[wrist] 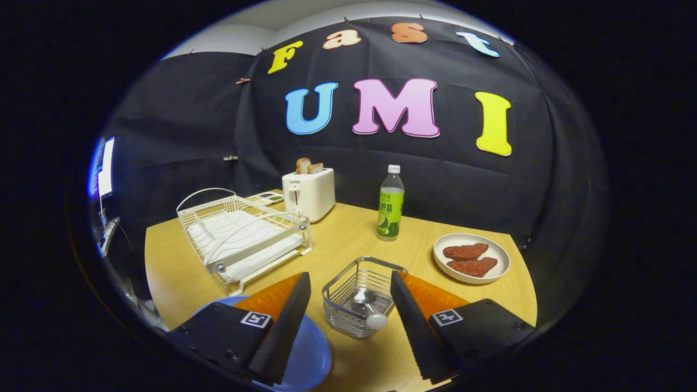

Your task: Take the plate from the dish rack, then take the spoon from the basket and place it into the plate.

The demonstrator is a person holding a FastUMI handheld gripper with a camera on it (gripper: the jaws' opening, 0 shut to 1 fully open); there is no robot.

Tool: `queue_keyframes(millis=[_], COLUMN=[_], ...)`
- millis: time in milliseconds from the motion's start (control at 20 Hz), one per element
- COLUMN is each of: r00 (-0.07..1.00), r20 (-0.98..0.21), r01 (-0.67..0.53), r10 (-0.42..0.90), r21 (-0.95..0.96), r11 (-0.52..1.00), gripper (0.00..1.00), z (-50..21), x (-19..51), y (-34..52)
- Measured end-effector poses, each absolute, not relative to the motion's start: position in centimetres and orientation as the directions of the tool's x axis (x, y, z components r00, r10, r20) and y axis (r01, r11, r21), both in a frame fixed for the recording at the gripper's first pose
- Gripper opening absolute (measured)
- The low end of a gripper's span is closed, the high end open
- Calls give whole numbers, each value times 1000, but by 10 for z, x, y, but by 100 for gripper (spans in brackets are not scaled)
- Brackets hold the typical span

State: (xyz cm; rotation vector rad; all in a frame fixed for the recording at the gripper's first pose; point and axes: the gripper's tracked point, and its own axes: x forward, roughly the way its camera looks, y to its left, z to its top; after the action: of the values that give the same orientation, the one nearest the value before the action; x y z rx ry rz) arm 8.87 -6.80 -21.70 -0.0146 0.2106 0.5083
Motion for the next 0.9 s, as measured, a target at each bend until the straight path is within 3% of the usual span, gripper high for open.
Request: queue_keyframes(millis=[100, 350, 500, 650, 900], r00=[853, 833, 850, 847, 855], r20=[-199, -197, -202, -223, -263], r01=[-483, -516, -494, -484, -450], r10=[481, 517, 486, 482, 447], r21=[43, 60, 11, 50, 55], r11=[874, 855, 869, 873, 891], gripper=[80, 71, 41, 27, 20], z=[-220, -227, -230, -234, -236], x=[97, 99, 102, 103, 107], y=[-68, -54, -58, -59, -71])
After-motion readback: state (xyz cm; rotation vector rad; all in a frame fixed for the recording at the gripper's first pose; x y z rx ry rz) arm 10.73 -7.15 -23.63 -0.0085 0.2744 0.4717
